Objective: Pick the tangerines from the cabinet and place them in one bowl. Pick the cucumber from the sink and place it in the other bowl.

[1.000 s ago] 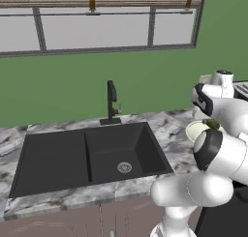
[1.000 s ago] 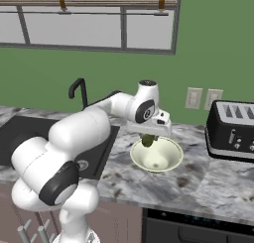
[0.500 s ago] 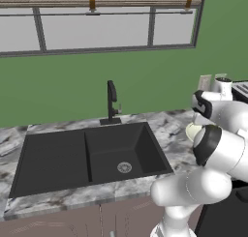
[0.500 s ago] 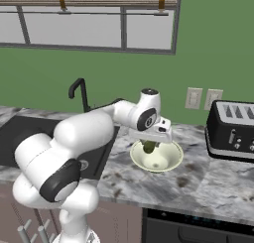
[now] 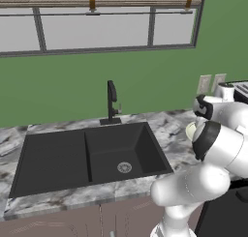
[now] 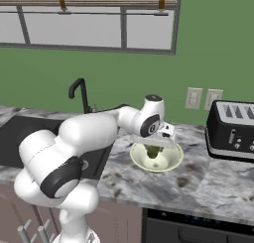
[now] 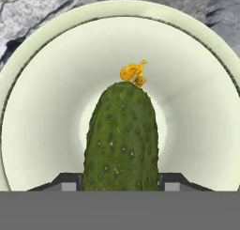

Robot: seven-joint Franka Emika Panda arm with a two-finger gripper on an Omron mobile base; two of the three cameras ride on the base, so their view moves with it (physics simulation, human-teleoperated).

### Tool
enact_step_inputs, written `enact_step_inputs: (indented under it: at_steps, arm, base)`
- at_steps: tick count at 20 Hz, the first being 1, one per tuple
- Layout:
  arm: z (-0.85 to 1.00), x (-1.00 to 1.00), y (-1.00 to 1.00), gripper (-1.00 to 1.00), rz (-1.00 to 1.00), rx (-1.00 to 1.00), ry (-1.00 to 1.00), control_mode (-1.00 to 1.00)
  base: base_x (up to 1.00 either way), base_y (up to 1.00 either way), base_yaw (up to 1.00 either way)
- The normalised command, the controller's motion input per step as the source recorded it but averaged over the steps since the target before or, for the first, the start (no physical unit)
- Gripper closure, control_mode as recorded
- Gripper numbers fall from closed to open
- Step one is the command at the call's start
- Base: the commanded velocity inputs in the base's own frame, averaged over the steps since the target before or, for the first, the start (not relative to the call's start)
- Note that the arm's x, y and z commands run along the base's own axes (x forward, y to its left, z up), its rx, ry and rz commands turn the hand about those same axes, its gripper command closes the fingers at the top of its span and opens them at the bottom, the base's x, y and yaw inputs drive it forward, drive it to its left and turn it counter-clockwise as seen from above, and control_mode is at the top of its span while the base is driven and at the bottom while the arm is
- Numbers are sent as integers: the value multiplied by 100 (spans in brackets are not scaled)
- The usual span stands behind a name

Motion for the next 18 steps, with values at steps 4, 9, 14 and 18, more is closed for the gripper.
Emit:
enact_step_inputs:
  at_steps: [4,9,14,18]
  arm:
    - [-16,0,-4,100,0,0,0,-100]
    - [-31,0,0,100,0,0,-5,-100]
    - [-21,0,0,100,0,0,-10,-100]
    - [-10,0,0,100,0,0,-7,-100]
  base:
    - [0,0,0]
    - [0,0,0]
    - [0,0,0]
    - [0,0,0]
